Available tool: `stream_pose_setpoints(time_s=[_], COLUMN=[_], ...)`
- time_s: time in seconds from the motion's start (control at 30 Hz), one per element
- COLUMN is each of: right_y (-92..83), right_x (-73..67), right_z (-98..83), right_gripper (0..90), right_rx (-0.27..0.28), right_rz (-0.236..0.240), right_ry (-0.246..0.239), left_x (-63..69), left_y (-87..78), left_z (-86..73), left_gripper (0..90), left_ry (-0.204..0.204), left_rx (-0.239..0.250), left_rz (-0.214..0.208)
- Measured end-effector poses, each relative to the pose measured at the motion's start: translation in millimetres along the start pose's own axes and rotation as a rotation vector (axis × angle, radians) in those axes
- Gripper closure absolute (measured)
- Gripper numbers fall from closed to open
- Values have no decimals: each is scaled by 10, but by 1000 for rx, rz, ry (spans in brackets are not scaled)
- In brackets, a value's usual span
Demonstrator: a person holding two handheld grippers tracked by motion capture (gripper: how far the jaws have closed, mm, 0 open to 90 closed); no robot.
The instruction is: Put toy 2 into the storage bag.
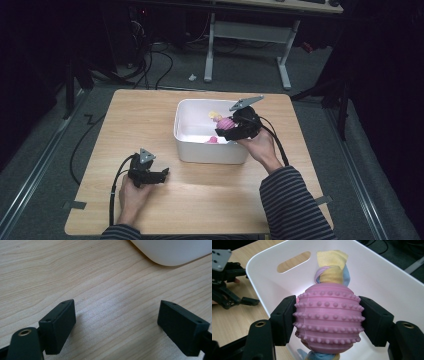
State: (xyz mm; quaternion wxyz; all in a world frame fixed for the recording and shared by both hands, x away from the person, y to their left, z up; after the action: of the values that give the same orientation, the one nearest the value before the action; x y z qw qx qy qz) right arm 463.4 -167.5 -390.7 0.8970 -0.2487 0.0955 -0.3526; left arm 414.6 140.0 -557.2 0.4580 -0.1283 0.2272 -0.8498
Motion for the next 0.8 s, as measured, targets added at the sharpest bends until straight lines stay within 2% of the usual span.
stream_pose_setpoints(time_s=[0.3,0.8], right_y=[37,58], right_x=[-112,-158], right_z=[-15,-57], right_gripper=[344,341], right_rx=[-13,-30], right_rz=[36,76], right_ry=[-8,5], left_x=[0,0], left_y=[0,0], left_z=[0,0], left_gripper=[153,152], left_ry=[1,0], left_rx=[0,0], left_rz=[0,0])
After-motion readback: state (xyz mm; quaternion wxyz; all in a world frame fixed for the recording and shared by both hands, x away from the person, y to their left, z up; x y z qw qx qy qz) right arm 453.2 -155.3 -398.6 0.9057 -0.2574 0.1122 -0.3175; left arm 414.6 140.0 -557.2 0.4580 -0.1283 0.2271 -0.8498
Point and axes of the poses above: each handheld gripper's, and its own axes: y roughly forward along the jaws, z roughly out of its top, x roughly to its right, the point moved 3 cm from there along y, roughly forward along the jaws, and after that the axes turned 13 degrees about x, right-handed, at the moved point
